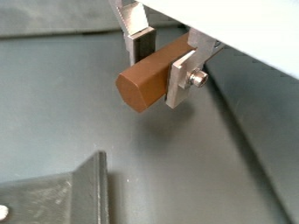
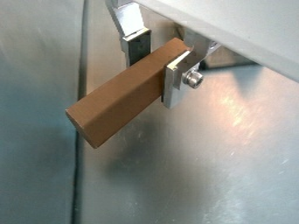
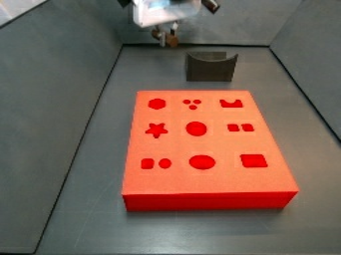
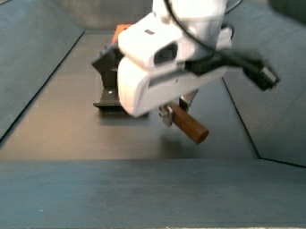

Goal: Pick up the hexagon object. Move up. Place the hexagon object on the fixture. Regrasp the hexagon object. Move to above the board. Insert the hexagon object.
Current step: Move up, then place the hexagon object on the fixture.

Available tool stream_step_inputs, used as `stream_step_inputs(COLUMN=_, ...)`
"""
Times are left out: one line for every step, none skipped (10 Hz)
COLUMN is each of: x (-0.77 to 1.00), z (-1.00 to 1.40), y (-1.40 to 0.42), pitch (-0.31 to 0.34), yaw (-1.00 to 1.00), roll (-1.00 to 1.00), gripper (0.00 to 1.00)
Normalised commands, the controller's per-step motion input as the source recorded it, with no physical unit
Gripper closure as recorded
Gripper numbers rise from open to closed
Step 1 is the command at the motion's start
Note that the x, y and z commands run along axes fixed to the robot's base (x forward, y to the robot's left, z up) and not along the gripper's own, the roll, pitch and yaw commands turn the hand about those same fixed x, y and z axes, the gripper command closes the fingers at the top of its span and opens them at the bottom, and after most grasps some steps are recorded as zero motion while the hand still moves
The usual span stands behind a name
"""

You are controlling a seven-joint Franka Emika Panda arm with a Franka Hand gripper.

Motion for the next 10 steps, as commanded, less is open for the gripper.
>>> stream_step_inputs(x=-0.01, z=0.2, y=0.0, pitch=0.047, yaw=0.02, roll=0.0, gripper=1.0)
stream_step_inputs(x=0.0, z=1.0, y=0.0, pitch=0.0, yaw=0.0, roll=0.0, gripper=1.0)
stream_step_inputs(x=0.0, z=1.0, y=0.0, pitch=-0.004, yaw=0.0, roll=0.0, gripper=1.0)
stream_step_inputs(x=-0.01, z=1.0, y=0.0, pitch=0.015, yaw=0.0, roll=0.0, gripper=1.0)
stream_step_inputs(x=-0.01, z=1.0, y=0.0, pitch=0.016, yaw=0.0, roll=0.0, gripper=1.0)
stream_step_inputs(x=-0.01, z=1.0, y=0.0, pitch=0.021, yaw=-0.01, roll=0.0, gripper=1.0)
stream_step_inputs(x=-0.02, z=1.0, y=0.0, pitch=0.025, yaw=-0.01, roll=0.0, gripper=1.0)
stream_step_inputs(x=-0.02, z=1.0, y=0.0, pitch=0.032, yaw=-0.01, roll=0.0, gripper=1.0)
stream_step_inputs(x=-0.02, z=0.84, y=0.0, pitch=0.039, yaw=-0.01, roll=0.0, gripper=1.0)
stream_step_inputs(x=-0.01, z=0.66, y=0.01, pitch=0.045, yaw=-0.01, roll=0.0, gripper=1.0)
